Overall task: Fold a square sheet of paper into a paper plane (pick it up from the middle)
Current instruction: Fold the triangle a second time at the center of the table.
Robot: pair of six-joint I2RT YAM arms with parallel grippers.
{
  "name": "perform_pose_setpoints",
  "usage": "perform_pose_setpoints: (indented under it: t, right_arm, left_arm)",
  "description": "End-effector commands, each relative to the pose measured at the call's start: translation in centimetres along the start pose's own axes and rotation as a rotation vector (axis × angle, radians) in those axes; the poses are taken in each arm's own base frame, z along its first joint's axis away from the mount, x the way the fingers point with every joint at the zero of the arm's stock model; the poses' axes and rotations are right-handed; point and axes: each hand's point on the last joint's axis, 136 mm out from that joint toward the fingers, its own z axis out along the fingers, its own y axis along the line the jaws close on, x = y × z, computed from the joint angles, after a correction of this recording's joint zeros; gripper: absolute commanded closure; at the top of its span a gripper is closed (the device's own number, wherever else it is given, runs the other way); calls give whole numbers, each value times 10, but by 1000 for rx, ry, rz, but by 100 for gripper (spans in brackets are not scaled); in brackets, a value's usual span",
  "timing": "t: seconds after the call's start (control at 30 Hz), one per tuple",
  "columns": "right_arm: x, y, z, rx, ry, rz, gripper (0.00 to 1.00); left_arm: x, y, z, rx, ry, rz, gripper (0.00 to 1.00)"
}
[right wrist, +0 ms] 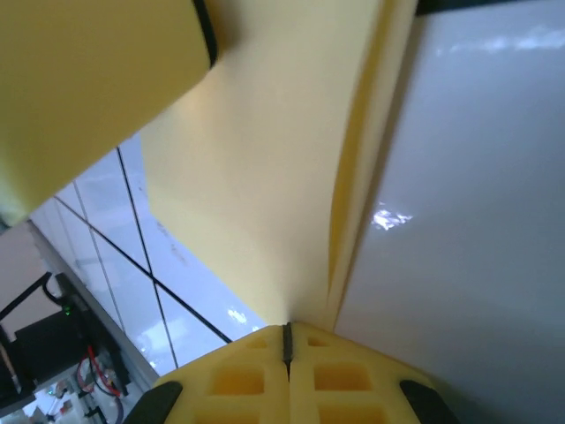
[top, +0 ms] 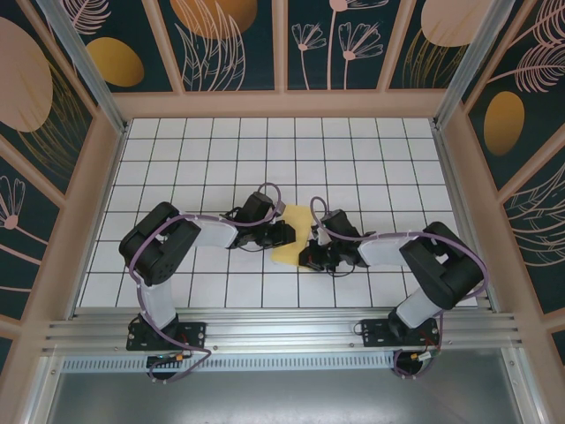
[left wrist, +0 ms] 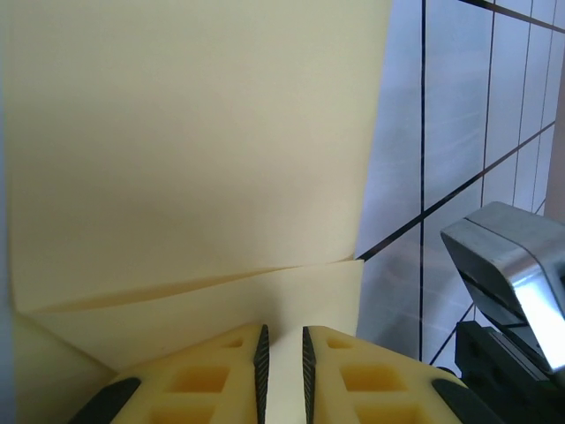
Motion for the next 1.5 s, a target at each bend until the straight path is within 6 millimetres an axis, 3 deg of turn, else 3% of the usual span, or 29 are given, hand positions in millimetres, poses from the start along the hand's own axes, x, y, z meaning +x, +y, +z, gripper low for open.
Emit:
perform_pose_setpoints:
  t: [0.0, 0.13, 0.27, 0.47, 0.73, 1.17, 1.33, 1.47]
  right_arm:
    - [14, -30, 8, 80, 28, 58, 100]
    - [3, -12, -3, 62, -17, 24, 100]
    - [-20, 9, -24, 55, -121, -20, 98]
    - [-49, 0, -45, 87, -258, 26, 77]
    - [-66, 18, -46, 23, -297, 19, 65]
    - [-62, 22, -34, 9, -239, 14, 54]
    - [-61, 16, -44, 49, -278, 22, 52]
    - [-63, 26, -54, 14, -316, -1, 49]
  left_arm:
    - [5, 12, 2, -40, 12, 1, 78]
    - [3, 6, -1, -25, 5, 3, 78]
    - [-5, -13, -10, 11, -19, 20, 77]
    - [-26, -35, -33, -2, -108, 58, 70]
    - [-27, -19, -38, -91, -132, 59, 72]
    - [-23, -5, -24, -117, -94, 42, 85]
    - [-22, -3, -21, -118, -85, 39, 84]
    - [-22, -1, -17, -120, -78, 37, 84]
